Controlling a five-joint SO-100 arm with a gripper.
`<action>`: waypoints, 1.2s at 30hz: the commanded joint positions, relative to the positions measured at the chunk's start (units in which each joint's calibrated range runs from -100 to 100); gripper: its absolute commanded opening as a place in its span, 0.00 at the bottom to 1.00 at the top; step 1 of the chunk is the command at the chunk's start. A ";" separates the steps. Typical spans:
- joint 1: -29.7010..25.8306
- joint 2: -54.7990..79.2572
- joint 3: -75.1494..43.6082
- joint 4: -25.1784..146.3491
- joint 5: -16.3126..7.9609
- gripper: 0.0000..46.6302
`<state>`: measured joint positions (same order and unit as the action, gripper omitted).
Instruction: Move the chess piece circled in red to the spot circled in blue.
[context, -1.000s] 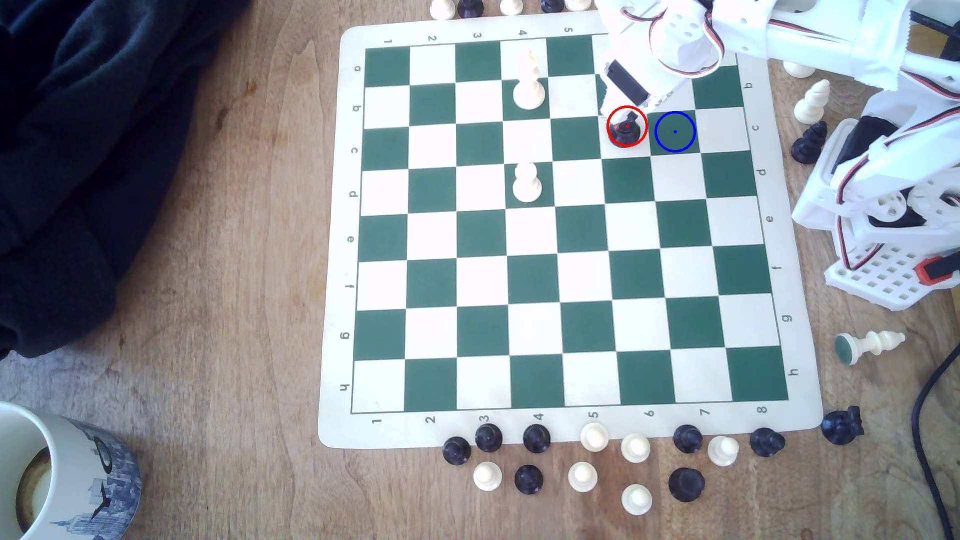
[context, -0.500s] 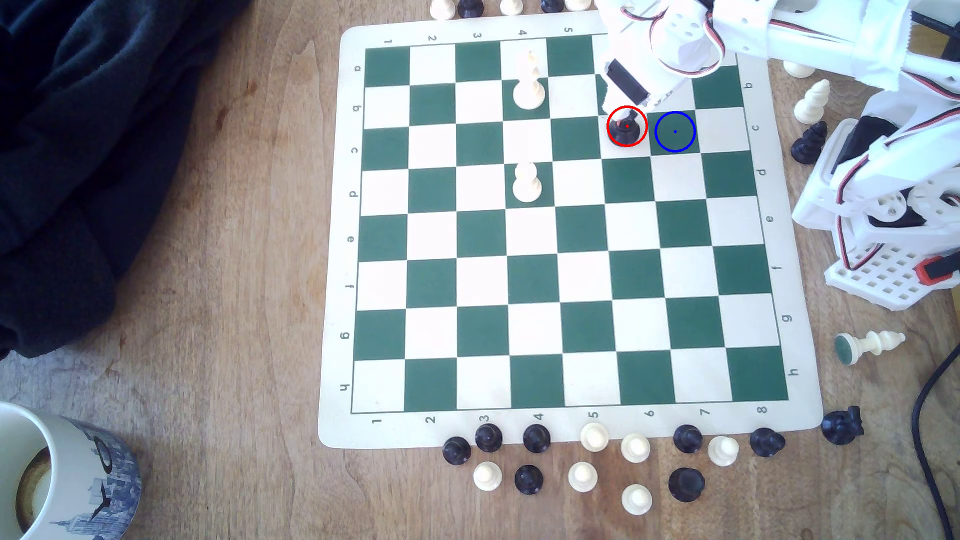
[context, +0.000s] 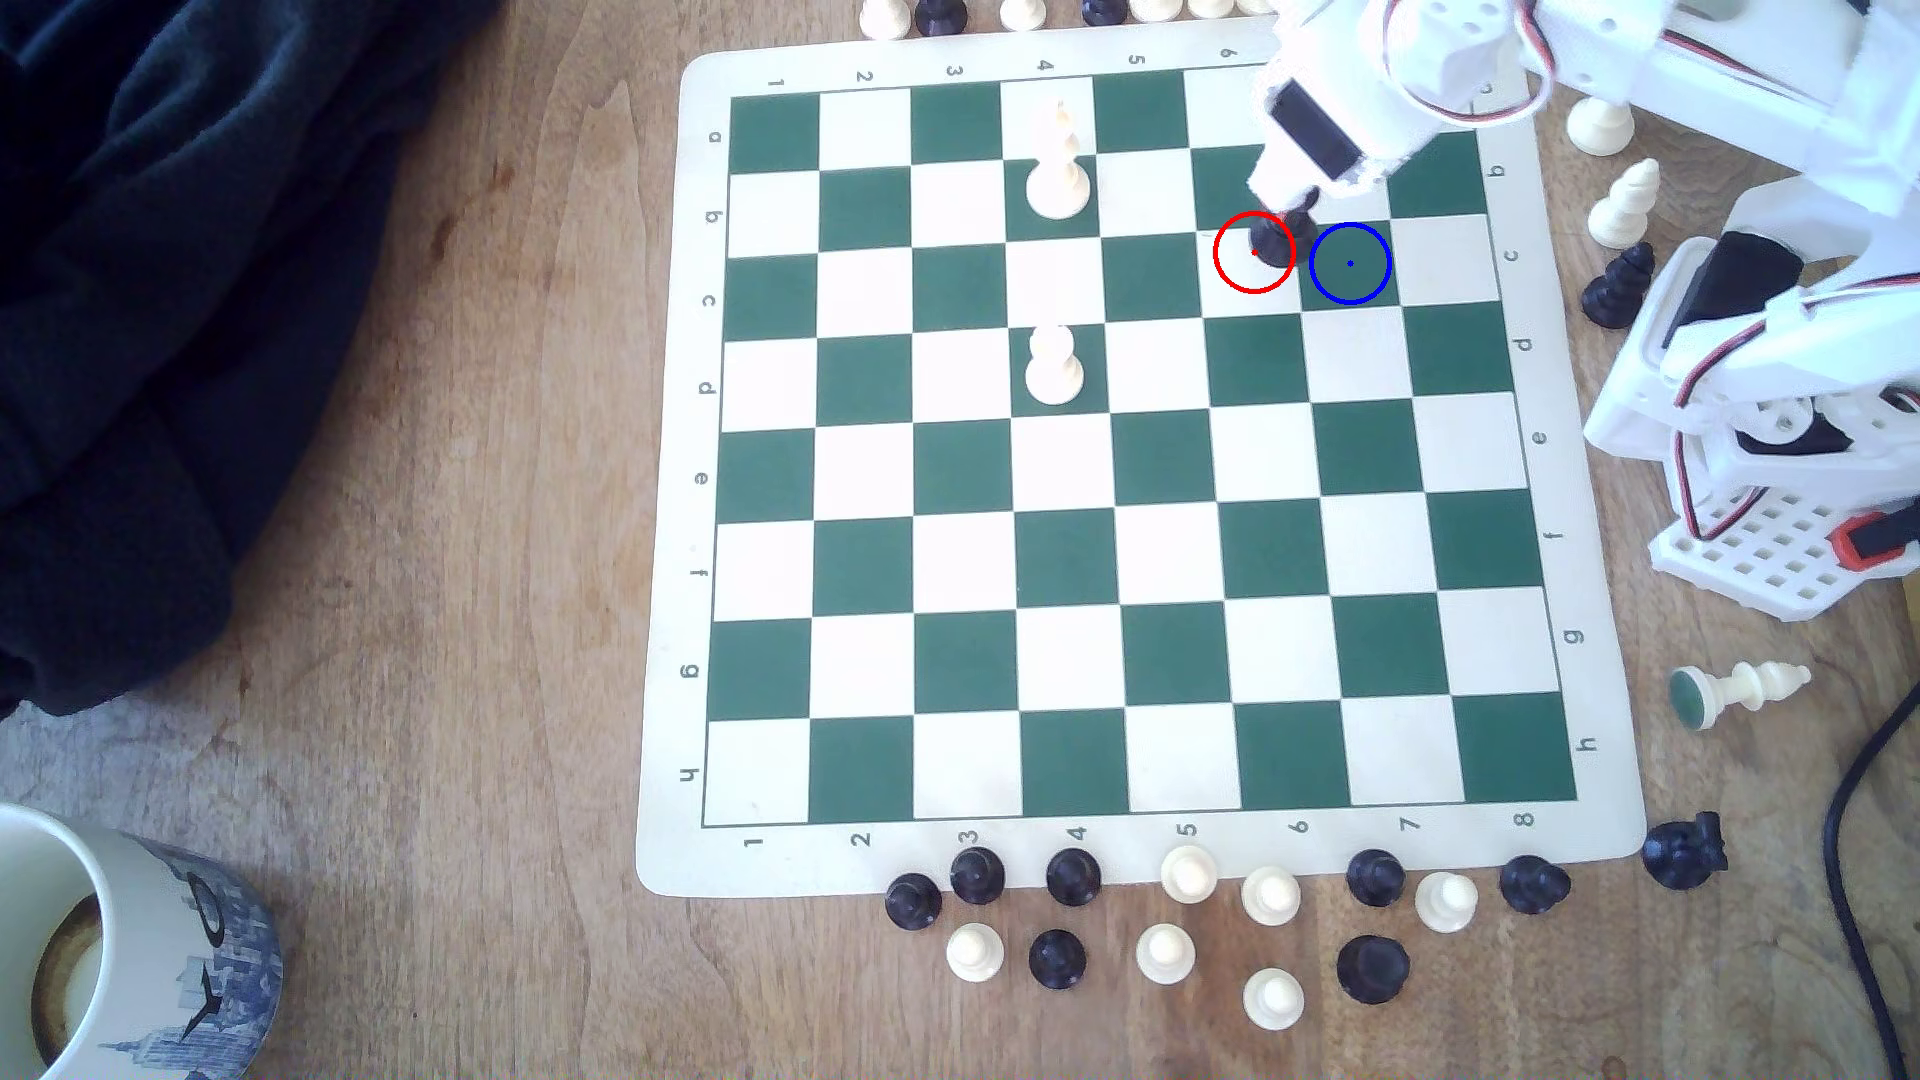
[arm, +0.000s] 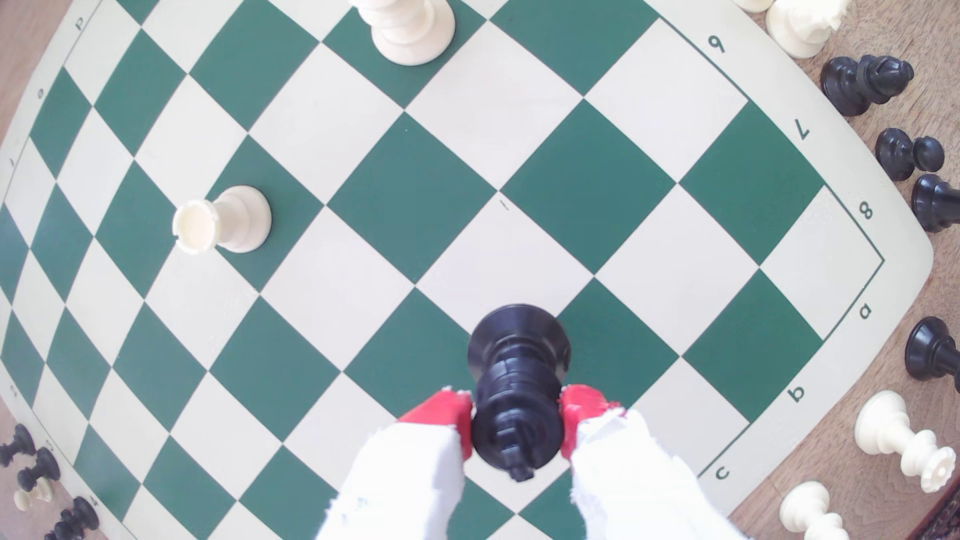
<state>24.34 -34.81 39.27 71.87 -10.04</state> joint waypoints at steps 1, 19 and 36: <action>2.30 -4.83 1.98 -0.70 0.49 0.00; 4.64 -6.53 13.41 -7.09 0.83 0.00; 5.74 -5.25 15.49 -8.32 2.10 0.00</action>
<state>29.94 -40.43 55.54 64.38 -8.08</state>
